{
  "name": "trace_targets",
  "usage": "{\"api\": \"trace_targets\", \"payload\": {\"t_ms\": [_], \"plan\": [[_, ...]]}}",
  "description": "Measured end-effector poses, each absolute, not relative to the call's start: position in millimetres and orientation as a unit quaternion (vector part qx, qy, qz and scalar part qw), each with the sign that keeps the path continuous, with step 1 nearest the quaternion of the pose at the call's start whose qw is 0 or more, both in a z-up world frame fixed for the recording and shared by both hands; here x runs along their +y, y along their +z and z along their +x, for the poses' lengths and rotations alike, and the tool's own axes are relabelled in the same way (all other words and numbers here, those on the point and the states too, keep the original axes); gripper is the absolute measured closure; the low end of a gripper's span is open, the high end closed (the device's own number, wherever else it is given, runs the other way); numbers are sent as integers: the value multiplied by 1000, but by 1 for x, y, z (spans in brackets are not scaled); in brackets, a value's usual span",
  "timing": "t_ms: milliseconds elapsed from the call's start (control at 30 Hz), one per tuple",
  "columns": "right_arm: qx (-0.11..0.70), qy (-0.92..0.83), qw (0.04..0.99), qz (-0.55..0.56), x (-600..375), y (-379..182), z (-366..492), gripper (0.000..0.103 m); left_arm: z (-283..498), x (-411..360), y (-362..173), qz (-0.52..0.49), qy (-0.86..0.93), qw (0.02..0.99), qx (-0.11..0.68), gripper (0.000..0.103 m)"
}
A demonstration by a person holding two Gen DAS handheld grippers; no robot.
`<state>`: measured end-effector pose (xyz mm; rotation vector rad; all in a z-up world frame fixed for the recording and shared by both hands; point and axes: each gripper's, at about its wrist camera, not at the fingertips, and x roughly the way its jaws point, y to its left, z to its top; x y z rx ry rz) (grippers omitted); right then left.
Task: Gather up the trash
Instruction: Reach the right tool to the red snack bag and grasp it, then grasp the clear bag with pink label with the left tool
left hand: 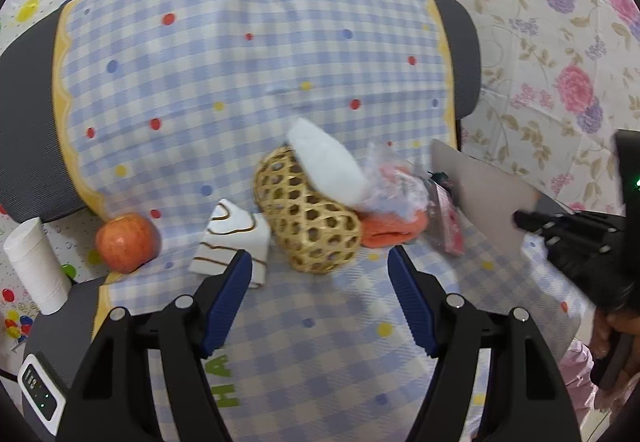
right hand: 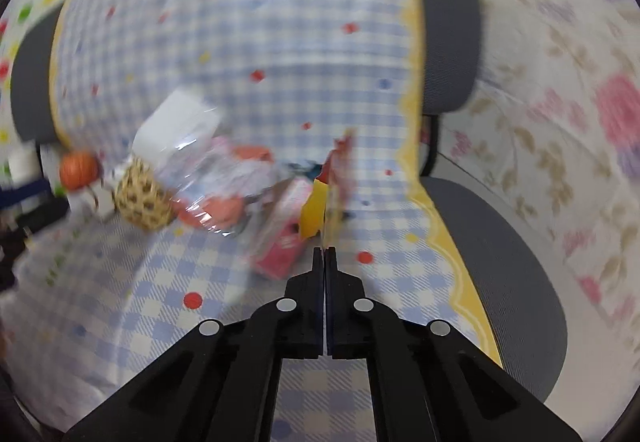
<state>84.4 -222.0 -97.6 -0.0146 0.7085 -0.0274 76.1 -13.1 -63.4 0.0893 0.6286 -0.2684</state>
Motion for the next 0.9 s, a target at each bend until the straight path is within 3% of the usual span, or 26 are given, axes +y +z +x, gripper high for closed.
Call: {"api": "trace_targets", "payload": {"t_ms": [300,833,900], "plan": [[262,-70,961,55,-258,-61,40,103,87,-38,-72,32,-164,927,335,35],[303,-47,951,51,-253,-80,37,102,131,-44,-112,6,-188,894,408,35],[304,-47,950,50,-253,-80,37,102,138,-44,-117,-16,-208,882,423,40]]}}
